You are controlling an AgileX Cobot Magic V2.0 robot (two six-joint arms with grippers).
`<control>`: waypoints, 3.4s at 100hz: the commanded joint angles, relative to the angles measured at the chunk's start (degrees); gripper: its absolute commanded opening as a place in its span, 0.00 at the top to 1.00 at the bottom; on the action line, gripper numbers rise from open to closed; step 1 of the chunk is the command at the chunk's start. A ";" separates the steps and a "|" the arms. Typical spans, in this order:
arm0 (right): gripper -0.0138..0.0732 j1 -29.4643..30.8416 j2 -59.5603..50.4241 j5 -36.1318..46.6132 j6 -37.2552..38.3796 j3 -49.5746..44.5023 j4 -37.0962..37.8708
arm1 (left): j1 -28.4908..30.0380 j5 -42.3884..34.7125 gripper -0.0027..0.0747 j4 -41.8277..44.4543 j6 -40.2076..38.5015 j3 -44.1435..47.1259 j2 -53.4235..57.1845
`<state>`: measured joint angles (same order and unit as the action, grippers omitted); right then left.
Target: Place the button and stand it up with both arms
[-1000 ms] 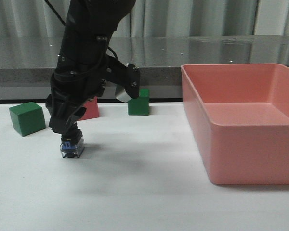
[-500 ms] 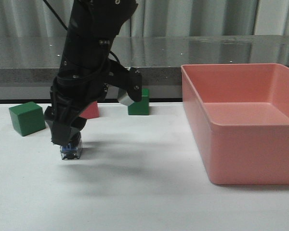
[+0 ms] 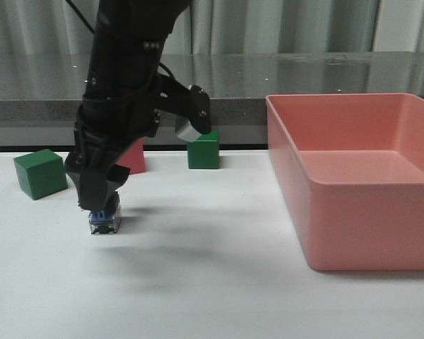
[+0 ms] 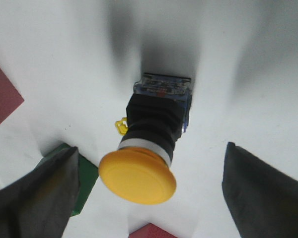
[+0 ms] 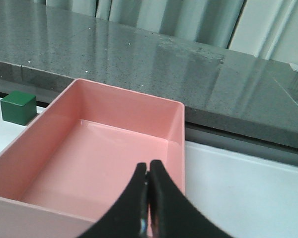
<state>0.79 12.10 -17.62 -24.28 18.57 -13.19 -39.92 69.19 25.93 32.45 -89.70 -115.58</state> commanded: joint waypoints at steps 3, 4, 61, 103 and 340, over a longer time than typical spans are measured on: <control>0.91 0.43 0.34 4.92 -0.08 1.58 -0.55 | -0.40 3.42 0.23 -0.32 -0.80 -1.18 5.50; 0.91 0.43 0.34 4.92 -0.08 1.58 -0.55 | -0.40 3.42 0.23 -0.36 -0.80 -1.18 5.65; 0.91 0.43 0.34 4.92 -0.08 1.58 -0.55 | 1.33 1.30 0.55 -0.58 -5.90 -1.27 21.40; 0.91 0.43 0.34 4.92 -0.08 1.58 -0.55 | 22.67 -11.46 0.99 -28.66 -1.49 0.43 37.20; 0.91 0.43 0.34 4.92 -0.08 1.58 -0.55 | 36.16 -66.24 0.99 -22.85 -29.29 84.47 113.55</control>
<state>0.79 12.10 -17.62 -24.28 18.57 -13.19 -3.48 8.27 2.25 4.15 -6.09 -4.36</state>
